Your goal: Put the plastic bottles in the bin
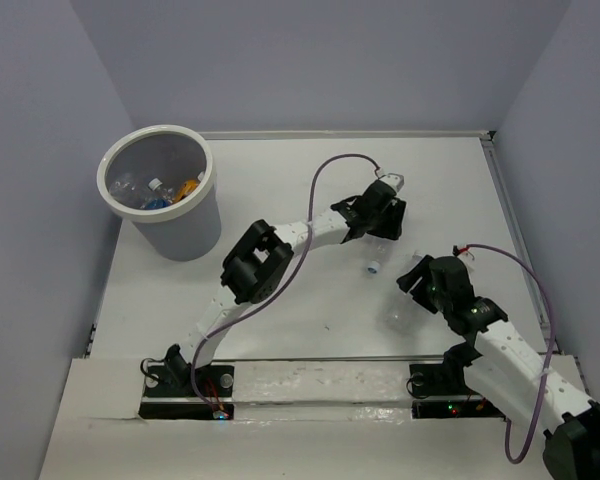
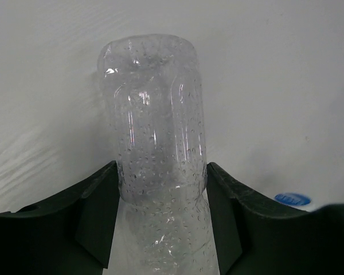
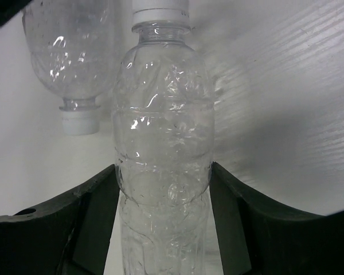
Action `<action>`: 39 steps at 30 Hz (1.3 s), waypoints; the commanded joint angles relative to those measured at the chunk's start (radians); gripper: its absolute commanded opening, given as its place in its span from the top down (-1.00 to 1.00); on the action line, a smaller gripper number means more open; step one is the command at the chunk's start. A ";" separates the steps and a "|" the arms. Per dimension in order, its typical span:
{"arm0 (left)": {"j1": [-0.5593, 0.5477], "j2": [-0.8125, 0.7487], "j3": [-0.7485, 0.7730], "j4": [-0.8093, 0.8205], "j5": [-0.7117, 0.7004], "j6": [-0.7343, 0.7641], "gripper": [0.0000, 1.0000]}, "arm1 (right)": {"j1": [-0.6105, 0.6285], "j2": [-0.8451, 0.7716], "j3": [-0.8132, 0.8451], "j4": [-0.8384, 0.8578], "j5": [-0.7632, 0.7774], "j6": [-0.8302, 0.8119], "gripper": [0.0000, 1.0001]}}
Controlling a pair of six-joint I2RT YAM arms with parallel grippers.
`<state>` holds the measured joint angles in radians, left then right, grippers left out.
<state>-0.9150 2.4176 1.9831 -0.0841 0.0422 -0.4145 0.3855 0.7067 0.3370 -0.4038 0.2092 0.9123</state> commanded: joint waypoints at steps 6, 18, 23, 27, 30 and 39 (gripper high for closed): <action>0.056 -0.619 -0.368 0.207 -0.042 0.049 -0.14 | -0.007 -0.114 -0.001 0.045 -0.047 -0.065 0.20; 0.425 -1.304 -0.613 0.064 -0.294 0.080 -0.15 | -0.007 -0.135 0.039 0.232 -0.244 -0.136 0.20; 0.672 -1.356 -0.599 0.012 -0.350 0.158 -0.16 | 0.033 -0.111 0.074 0.287 -0.260 -0.147 0.21; 0.804 -1.335 -0.630 0.041 -0.407 0.204 -0.17 | 0.072 -0.110 0.096 0.301 -0.243 -0.165 0.21; 0.837 -1.286 -0.675 0.133 -0.491 0.218 -0.18 | 0.101 -0.102 0.109 0.319 -0.237 -0.177 0.21; 0.886 -1.168 -0.745 0.392 -0.722 0.310 -0.23 | 0.242 -0.026 0.148 0.404 -0.176 -0.210 0.21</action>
<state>-0.0456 1.2640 1.2530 0.0639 -0.5228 -0.1745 0.5705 0.6487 0.4141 -0.1081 -0.0139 0.7372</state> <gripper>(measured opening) 0.657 0.633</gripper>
